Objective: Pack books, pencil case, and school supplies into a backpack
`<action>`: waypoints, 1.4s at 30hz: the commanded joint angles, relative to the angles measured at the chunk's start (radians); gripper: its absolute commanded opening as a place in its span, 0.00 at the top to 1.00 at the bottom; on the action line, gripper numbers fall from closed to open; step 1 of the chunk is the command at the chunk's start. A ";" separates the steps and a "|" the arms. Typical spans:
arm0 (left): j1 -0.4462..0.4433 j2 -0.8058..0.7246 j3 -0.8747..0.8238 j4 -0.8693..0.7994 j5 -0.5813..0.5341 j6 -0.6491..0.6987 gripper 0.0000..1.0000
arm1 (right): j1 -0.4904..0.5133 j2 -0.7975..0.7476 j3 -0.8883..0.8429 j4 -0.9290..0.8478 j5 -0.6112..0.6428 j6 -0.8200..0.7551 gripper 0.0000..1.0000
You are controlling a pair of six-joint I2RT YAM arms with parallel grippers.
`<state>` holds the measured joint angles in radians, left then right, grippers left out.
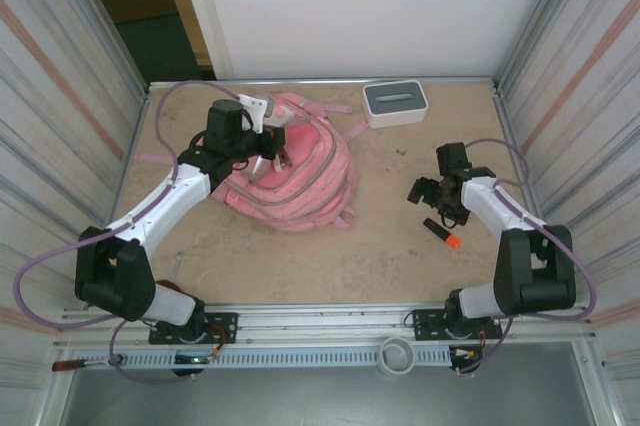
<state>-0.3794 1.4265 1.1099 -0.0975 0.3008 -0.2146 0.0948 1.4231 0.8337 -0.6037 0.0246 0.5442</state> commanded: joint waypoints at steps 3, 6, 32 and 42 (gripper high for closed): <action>0.014 -0.052 -0.009 0.115 0.035 0.001 1.00 | -0.052 0.073 -0.020 -0.021 -0.049 -0.013 0.01; 0.016 -0.051 -0.011 0.117 0.039 0.000 1.00 | -0.055 0.076 -0.032 -0.023 -0.081 -0.018 0.04; 0.020 -0.066 -0.024 0.115 0.061 -0.010 1.00 | 0.172 0.047 -0.112 -0.105 0.020 0.059 0.61; 0.020 -0.077 -0.025 0.114 0.061 -0.014 1.00 | 0.304 -0.146 -0.002 0.055 -0.150 0.153 0.75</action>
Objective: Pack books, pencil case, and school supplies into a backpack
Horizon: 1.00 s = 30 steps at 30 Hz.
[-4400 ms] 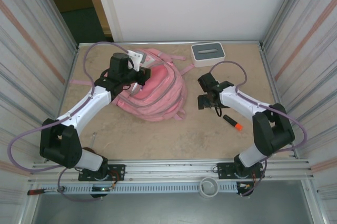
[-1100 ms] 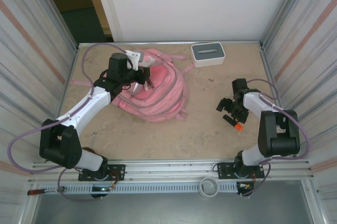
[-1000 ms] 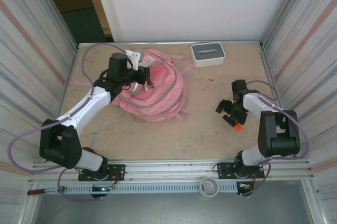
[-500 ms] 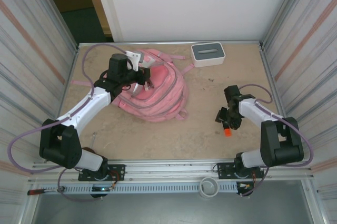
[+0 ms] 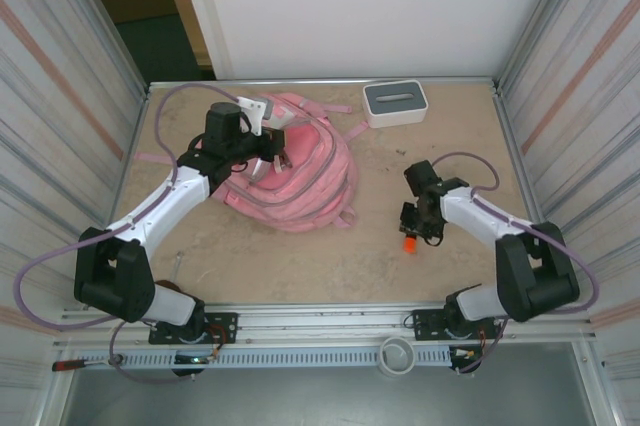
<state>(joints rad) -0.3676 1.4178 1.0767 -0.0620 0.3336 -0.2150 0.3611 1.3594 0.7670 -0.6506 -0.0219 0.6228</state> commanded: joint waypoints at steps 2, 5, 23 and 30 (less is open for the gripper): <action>0.008 -0.066 0.006 0.079 0.025 -0.013 1.00 | 0.090 -0.095 0.111 0.183 -0.147 0.124 0.75; 0.008 -0.062 0.008 0.078 0.023 -0.013 1.00 | 0.170 -0.045 0.214 0.299 -0.182 0.179 0.75; 0.010 -0.085 0.003 0.071 0.025 -0.012 1.00 | 0.266 0.488 0.668 0.572 -0.341 0.305 0.46; 0.010 -0.079 0.002 0.070 0.018 -0.006 1.00 | 0.291 0.420 0.565 0.525 -0.282 0.251 0.62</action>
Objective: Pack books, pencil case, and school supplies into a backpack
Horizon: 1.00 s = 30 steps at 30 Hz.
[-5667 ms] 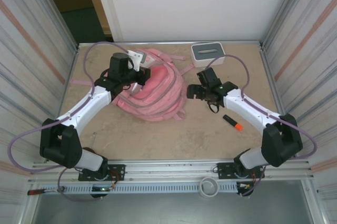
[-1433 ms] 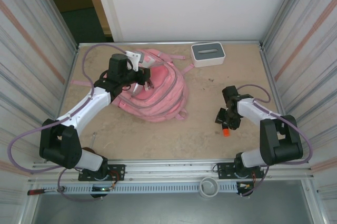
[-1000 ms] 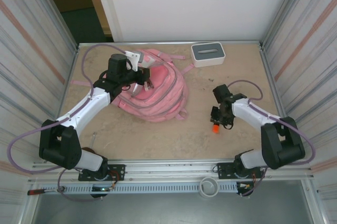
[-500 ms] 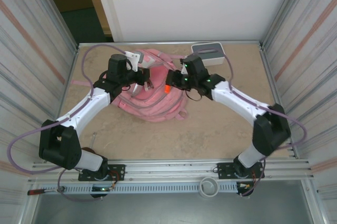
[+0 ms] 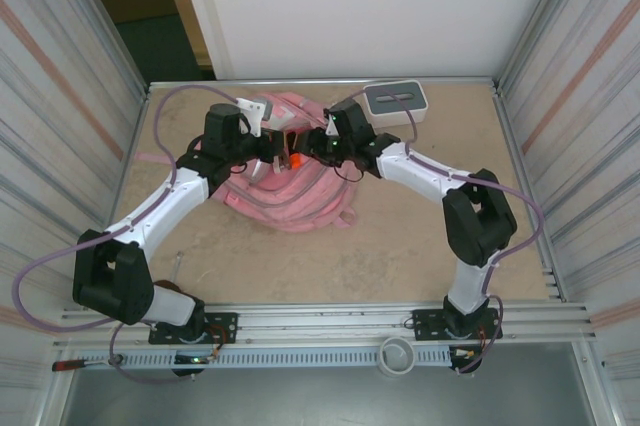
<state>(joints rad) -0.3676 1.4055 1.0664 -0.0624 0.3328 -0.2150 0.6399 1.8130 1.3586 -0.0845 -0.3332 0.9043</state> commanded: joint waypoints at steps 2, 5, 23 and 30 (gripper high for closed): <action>0.010 -0.065 0.013 0.072 0.019 -0.008 1.00 | 0.025 -0.017 -0.017 -0.068 0.045 -0.044 0.67; 0.010 -0.065 0.018 0.065 0.025 -0.010 1.00 | 0.048 0.006 0.006 -0.088 0.072 -0.065 0.74; 0.010 -0.039 0.009 0.083 0.031 -0.064 0.99 | 0.014 -0.023 0.045 -0.029 0.011 -0.135 0.80; -0.078 0.025 0.007 0.078 -0.016 -0.035 0.79 | -0.083 -0.340 -0.256 -0.073 0.143 -0.189 0.59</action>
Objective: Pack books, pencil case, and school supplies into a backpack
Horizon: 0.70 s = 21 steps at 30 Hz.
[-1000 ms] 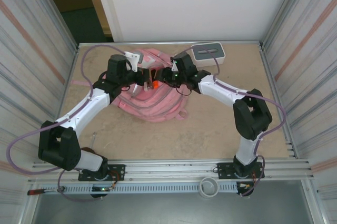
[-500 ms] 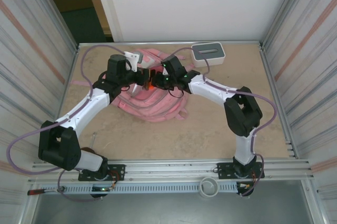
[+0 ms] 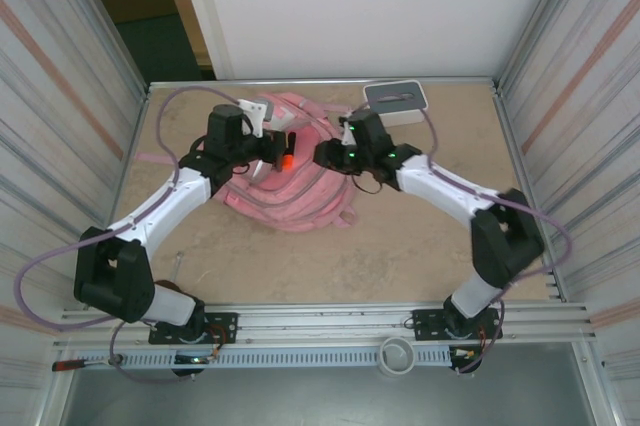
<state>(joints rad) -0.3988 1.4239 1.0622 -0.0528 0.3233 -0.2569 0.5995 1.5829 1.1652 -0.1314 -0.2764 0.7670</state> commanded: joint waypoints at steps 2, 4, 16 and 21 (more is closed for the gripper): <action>-0.082 0.026 0.040 0.022 0.011 0.051 0.64 | -0.058 -0.171 -0.105 -0.069 0.178 -0.067 0.52; -0.097 0.020 0.060 -0.016 0.031 0.093 0.54 | -0.058 -0.208 -0.122 -0.098 0.233 -0.078 0.46; 0.160 -0.192 -0.117 -0.070 -0.081 -0.032 0.27 | 0.056 -0.008 -0.054 -0.023 0.309 -0.108 0.23; 0.198 -0.053 -0.118 -0.115 -0.078 -0.049 0.29 | 0.036 0.095 -0.067 0.043 0.305 -0.081 0.24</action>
<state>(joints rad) -0.1959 1.3022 0.9676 -0.1047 0.2348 -0.2676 0.6529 1.6375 1.0832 -0.1379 0.0051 0.6838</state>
